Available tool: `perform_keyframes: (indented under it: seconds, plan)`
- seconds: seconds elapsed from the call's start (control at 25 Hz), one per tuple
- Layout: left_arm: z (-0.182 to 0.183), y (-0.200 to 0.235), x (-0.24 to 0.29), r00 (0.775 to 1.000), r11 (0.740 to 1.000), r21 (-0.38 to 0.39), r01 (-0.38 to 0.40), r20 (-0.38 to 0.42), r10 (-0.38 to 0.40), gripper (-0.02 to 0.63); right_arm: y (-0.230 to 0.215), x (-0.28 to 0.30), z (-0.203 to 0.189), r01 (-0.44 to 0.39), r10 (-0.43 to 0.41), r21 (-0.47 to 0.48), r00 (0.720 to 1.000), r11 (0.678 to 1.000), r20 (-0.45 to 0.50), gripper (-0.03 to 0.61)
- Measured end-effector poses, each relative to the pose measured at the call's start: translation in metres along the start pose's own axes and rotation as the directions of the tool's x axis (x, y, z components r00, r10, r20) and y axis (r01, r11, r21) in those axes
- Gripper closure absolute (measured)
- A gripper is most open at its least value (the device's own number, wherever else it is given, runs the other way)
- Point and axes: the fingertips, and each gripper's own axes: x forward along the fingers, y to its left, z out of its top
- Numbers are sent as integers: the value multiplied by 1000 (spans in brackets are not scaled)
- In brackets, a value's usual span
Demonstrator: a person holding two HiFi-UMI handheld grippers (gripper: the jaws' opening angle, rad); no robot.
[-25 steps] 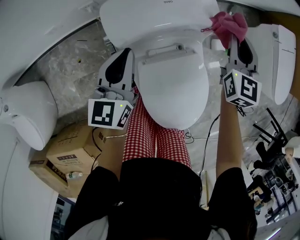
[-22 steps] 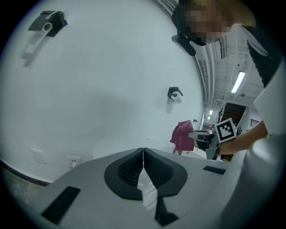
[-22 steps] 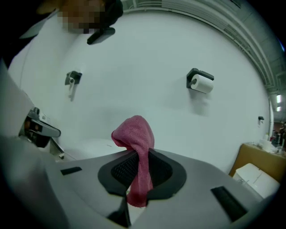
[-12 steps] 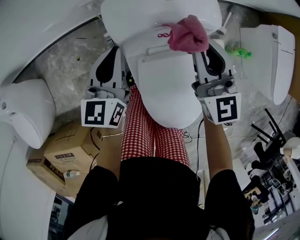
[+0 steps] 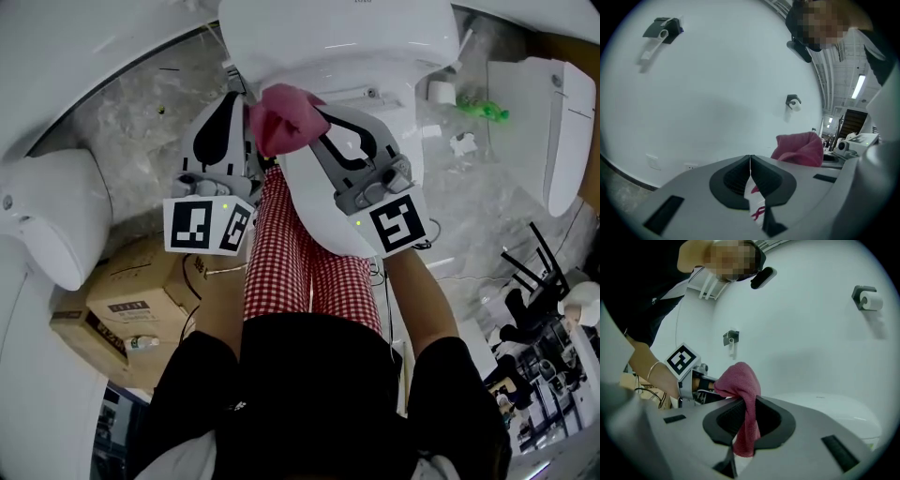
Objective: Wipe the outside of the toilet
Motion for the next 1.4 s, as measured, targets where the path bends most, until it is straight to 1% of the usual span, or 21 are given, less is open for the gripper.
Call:
perform_keyframes:
  seconds: [0.08, 0.2, 0.28, 0.64, 0.76, 0.96, 1.24, 1.4]
  plan:
    - [0, 3, -1, 1000, 1000, 1, -2, -2, 2, 603, 8, 8, -14, -9, 10, 26, 999, 1000, -37, 518]
    - [-3, 9, -3, 1000, 1000, -2, -12, -8, 12, 603, 13, 16, -33, 8, 0, 89, 996, 996, -88, 518]
    - [-6, 13, -5, 1000, 1000, -6, -16, -12, 16, 603, 15, 22, -41, 22, -10, 110, 994, 994, -108, 518]
    - [-8, 19, -3, 1000, 1000, -6, -5, -26, 5, 603, 19, 42, -64, 34, -10, 138, 986, 990, -167, 518]
    - [-8, 19, -2, 999, 1000, -7, 2, -32, -2, 603, 19, 47, -75, 41, -13, 140, 980, 989, -201, 518]
    - [-11, 22, 0, 999, 1000, -9, 15, -44, -15, 603, 14, 55, -89, 82, -40, 169, 971, 982, -236, 518]
    - [-10, 32, 7, 998, 1000, -8, 21, -55, -22, 603, -3, 69, -100, 157, -92, 243, 961, 957, -261, 518]
    - [-9, 36, 11, 998, 999, -4, 32, -61, -32, 603, -8, 70, -101, 172, -104, 246, 958, 954, -266, 518]
